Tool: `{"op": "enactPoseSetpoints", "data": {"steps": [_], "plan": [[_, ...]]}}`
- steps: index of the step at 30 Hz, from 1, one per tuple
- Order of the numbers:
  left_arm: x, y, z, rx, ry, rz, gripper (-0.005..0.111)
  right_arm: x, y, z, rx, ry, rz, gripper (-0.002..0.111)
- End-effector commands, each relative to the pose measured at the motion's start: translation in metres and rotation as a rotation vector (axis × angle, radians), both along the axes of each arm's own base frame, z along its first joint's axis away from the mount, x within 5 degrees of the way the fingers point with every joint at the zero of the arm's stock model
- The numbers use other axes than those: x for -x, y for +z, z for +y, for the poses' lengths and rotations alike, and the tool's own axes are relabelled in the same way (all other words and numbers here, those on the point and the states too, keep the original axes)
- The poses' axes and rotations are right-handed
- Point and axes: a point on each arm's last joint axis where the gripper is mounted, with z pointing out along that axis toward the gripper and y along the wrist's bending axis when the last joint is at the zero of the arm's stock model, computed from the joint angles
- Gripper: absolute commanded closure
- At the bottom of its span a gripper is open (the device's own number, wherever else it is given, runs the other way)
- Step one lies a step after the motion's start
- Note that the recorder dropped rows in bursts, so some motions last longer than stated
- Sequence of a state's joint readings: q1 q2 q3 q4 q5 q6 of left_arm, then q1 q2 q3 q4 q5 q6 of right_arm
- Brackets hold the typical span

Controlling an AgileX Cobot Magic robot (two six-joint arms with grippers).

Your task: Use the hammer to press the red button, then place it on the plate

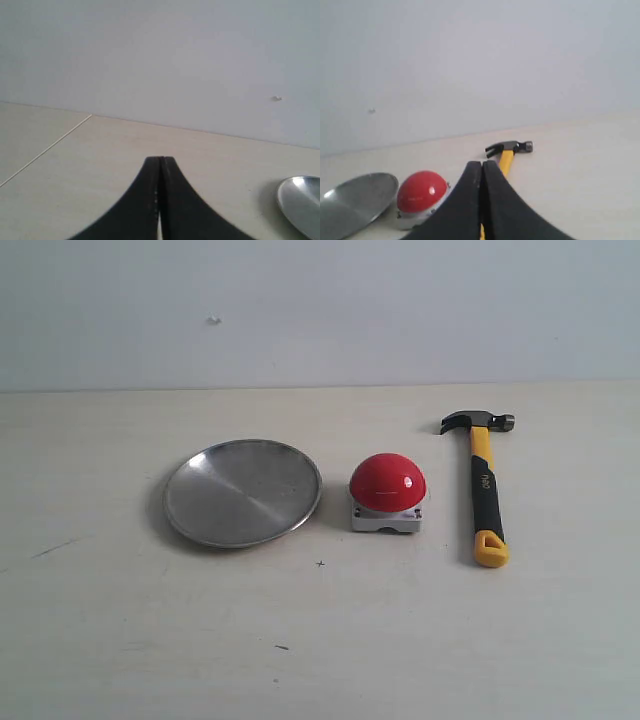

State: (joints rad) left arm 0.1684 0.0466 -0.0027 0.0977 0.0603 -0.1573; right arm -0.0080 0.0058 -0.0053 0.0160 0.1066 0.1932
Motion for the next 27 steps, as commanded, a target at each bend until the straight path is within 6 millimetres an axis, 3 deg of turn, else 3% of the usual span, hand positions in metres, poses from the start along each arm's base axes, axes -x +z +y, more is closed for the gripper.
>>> {"op": "enactPoseSetpoints", "data": {"steps": [1,11,18,24,27], "plan": [[0.000,0.000,0.000,-0.001,-0.001,-0.004,0.107,0.001,0.014,-0.001,-0.030,-0.008,-0.172,0.108],[0.000,0.000,0.000,-0.001,-0.001,-0.004,0.107,0.022,0.060,-0.003,-0.024,-0.029,-0.729,0.108],[0.000,0.000,0.000,-0.001,-0.001,-0.004,0.107,0.057,0.085,-0.004,-0.085,-0.001,-1.208,0.108],[0.000,0.000,0.000,-0.001,-0.001,-0.004,0.107,0.063,0.087,-0.003,-0.446,0.273,-1.260,0.108],[0.000,0.000,0.000,-0.001,-0.001,-0.004,0.107,0.060,0.086,0.000,-0.479,0.325,-1.214,0.108]]}}
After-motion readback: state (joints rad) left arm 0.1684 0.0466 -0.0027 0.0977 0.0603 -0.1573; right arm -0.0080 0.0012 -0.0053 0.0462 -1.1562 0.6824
